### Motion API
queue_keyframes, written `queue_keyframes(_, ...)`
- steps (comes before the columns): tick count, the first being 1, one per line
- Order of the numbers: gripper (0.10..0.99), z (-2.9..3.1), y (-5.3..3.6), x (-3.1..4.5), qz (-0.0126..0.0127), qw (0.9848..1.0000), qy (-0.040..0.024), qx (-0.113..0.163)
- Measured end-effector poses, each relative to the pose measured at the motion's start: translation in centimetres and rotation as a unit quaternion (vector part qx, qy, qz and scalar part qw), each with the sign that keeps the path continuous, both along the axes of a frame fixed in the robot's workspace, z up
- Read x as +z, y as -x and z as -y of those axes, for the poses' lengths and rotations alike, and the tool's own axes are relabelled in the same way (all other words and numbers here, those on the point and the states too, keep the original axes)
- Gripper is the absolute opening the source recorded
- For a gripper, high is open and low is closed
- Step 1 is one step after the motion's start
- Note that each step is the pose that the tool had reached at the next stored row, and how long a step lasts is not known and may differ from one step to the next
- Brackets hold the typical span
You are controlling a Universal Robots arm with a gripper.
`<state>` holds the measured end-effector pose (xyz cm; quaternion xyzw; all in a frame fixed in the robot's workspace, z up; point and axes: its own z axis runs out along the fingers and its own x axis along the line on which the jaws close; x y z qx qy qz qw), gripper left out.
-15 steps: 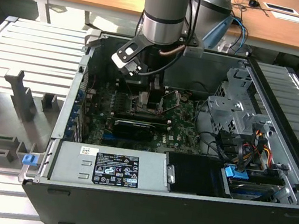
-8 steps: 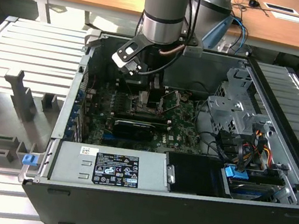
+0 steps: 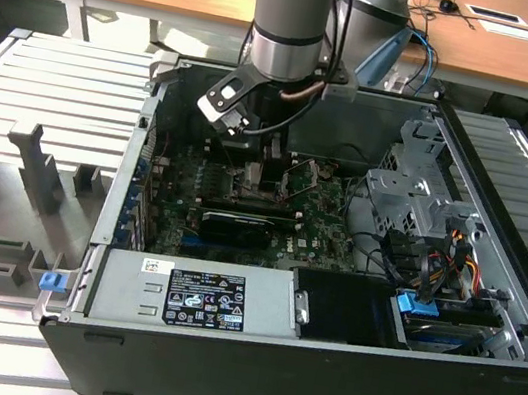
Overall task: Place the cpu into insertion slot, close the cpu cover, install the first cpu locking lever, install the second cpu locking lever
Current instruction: 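Place the cpu into insertion slot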
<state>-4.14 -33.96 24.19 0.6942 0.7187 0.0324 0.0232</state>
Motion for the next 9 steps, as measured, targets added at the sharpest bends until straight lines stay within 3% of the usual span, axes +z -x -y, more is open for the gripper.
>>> queue_keyframes(9, 0.541, 0.00, 0.00, -0.32, -0.0001, 0.9998, 0.0001, -0.021)
